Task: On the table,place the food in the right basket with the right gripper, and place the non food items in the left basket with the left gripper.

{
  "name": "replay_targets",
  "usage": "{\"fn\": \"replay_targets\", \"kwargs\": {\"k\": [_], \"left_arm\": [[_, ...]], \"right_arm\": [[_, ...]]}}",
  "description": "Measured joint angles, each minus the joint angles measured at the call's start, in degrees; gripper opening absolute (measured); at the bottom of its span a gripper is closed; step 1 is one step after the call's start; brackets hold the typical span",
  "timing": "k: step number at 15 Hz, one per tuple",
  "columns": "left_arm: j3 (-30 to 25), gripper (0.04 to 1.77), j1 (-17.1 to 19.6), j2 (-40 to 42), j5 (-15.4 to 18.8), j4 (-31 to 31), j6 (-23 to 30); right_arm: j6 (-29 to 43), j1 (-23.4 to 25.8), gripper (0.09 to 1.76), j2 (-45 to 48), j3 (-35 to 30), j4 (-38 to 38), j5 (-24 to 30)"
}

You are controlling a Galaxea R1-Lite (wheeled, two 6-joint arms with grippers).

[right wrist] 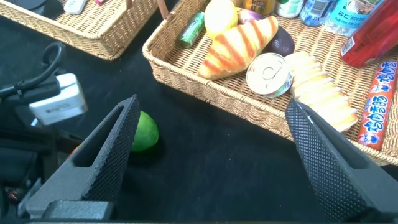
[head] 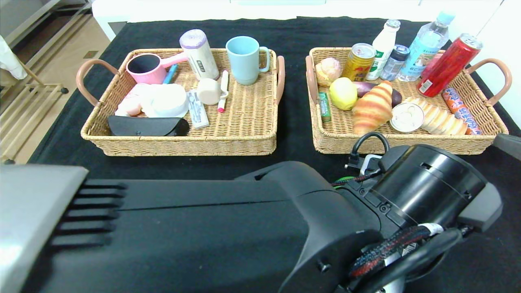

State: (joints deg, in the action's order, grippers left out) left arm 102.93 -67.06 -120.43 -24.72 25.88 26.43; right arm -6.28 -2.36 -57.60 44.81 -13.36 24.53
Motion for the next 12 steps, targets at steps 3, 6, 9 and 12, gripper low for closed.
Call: {"fn": "replay_targets", "kwargs": {"k": [3,6,9,12], "left_arm": [[0.40,1.17,0.11,-0.99,-0.16,-1.07,-0.05],[1.79,1.17,0.15,-2.00,-0.41,-1.90,0.13],[2.15,1.17,0.06,-2.52,-0.18,-2.05,0.28],[2.21,1.17,-0.20,-2.65,0.15,-3.51,0.24]], "right_arm": [[-0.11,-0.13,1.71,0.02,0.00,-0.15,-1.32],[-0.06,-0.17,1.71,0.02,-0.05,-0.61,-1.38],[-0.06,-0.17,1.71,0.02,0.00,-0.72,-1.40],[-0.06,-0.17,1.71,0.27,0.00,-1.16,-1.90]]}}
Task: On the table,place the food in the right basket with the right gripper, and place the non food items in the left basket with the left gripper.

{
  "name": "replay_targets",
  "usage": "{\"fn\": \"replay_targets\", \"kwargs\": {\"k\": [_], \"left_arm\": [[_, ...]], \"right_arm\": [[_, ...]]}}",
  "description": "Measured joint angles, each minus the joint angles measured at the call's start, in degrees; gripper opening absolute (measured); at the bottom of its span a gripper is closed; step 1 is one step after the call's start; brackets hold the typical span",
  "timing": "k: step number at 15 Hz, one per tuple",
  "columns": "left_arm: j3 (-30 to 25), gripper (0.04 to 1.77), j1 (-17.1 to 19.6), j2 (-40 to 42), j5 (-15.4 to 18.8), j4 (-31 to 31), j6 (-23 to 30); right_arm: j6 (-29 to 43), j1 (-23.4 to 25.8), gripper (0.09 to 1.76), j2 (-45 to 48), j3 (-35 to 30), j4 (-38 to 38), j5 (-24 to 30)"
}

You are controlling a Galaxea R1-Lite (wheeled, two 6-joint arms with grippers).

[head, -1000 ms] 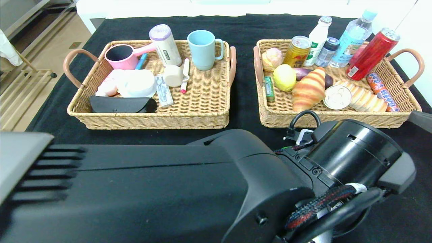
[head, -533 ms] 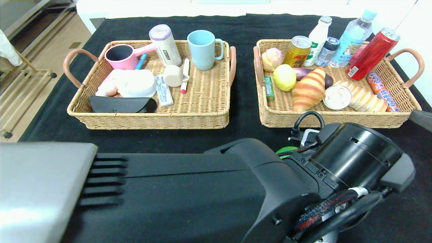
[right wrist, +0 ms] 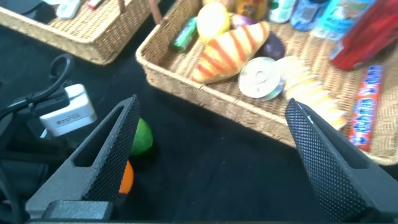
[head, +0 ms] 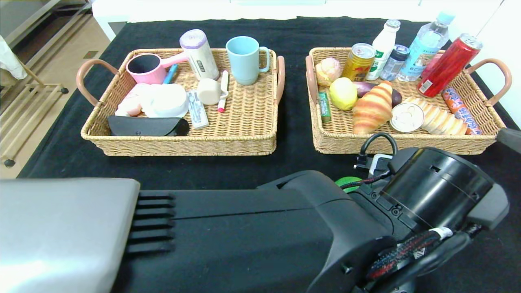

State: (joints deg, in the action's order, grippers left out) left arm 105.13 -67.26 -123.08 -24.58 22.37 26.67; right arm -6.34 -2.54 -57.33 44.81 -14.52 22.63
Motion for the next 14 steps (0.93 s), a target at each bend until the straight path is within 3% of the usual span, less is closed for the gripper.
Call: {"fn": "replay_targets", "kwargs": {"k": [8,14], "left_arm": [[0.27,1.17,-1.49,0.06,-0.37,0.17,-0.94],[1.23,1.17,-2.47,-1.82,-0.30,-0.33,-4.99]], "right_arm": [[-0.27,0.28,1.71,2.16,0.22,-0.09,-2.65],[-0.11,0.43,1.71,2.77,0.88,0.06,-3.17]]}}
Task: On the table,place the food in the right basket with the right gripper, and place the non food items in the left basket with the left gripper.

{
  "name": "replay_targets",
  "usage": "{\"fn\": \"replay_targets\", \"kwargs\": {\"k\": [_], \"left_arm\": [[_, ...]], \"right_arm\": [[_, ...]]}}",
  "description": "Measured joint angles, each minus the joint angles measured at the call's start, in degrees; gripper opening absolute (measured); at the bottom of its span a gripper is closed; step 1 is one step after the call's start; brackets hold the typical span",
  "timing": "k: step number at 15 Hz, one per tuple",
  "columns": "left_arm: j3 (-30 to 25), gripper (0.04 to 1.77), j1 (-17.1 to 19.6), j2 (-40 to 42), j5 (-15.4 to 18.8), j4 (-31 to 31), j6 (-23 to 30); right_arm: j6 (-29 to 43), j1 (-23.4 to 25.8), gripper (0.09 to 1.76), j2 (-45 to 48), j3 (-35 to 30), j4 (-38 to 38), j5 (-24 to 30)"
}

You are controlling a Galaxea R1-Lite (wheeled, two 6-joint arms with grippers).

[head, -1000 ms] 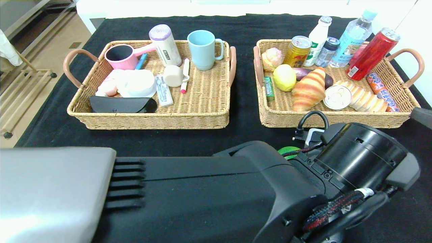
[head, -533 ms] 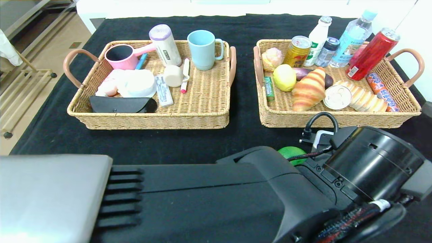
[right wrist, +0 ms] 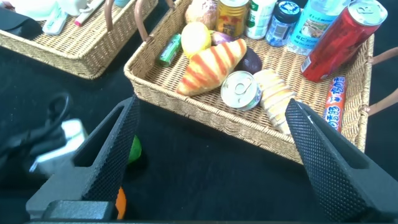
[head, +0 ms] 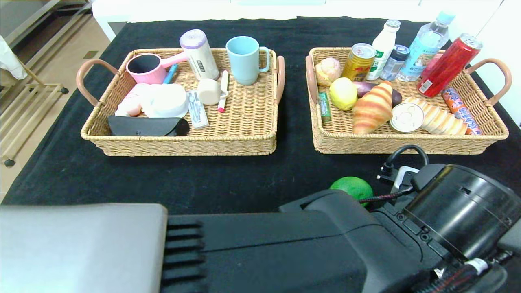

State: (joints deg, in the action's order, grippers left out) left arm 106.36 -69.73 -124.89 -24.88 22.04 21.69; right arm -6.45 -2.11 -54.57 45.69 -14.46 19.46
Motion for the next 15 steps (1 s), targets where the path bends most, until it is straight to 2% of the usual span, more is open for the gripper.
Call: {"fn": "replay_targets", "kwargs": {"k": [4,11,15], "left_arm": [[1.52,1.17,-0.15,-1.65,-0.13,-1.38,-1.85],[1.85,1.17,0.05,-2.86,-0.55,-1.49,-1.90],[1.85,1.40,-0.04,-2.76,-0.55,-1.54,-1.82]], "right_arm": [[0.00,-0.09,1.71,0.05,-0.05,0.00,-0.39],[-0.09,-0.17,1.71,0.07,-0.30,-0.04,-0.44],[-0.11,-0.15,1.71,0.00,-0.33,-0.09,-0.44]]}}
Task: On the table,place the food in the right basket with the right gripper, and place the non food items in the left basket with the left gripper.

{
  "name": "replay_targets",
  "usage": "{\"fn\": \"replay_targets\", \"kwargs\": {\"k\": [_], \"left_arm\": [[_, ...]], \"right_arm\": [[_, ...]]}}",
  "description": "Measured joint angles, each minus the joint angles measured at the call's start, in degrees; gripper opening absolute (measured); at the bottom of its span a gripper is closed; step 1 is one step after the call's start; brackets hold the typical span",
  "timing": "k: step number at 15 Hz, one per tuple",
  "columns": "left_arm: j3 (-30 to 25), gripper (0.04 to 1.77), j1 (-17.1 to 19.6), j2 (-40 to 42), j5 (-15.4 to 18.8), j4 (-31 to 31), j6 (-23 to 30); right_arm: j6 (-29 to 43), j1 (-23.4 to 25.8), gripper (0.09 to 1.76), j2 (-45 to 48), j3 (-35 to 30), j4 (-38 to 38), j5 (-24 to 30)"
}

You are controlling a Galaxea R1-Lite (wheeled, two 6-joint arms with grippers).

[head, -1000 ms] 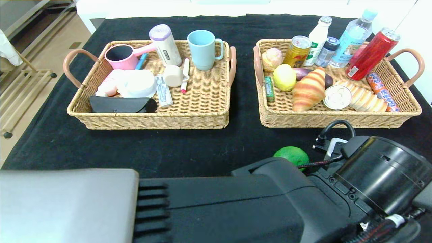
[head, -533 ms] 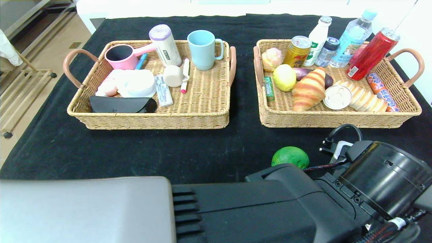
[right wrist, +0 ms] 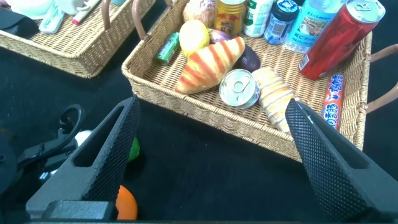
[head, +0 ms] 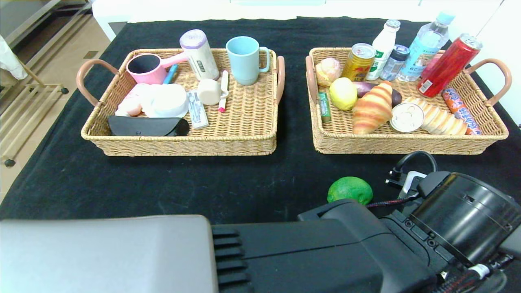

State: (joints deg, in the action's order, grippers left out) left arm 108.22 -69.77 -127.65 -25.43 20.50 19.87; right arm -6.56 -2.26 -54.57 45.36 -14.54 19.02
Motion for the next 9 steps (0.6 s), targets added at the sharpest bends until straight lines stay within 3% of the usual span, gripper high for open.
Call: {"fn": "replay_targets", "kwargs": {"k": [9], "left_arm": [[-2.05,1.61,-0.62,2.54,-0.50,1.12,1.32]], "right_arm": [[0.48,0.00,1.71,0.11,0.22,-0.11,0.27]]}}
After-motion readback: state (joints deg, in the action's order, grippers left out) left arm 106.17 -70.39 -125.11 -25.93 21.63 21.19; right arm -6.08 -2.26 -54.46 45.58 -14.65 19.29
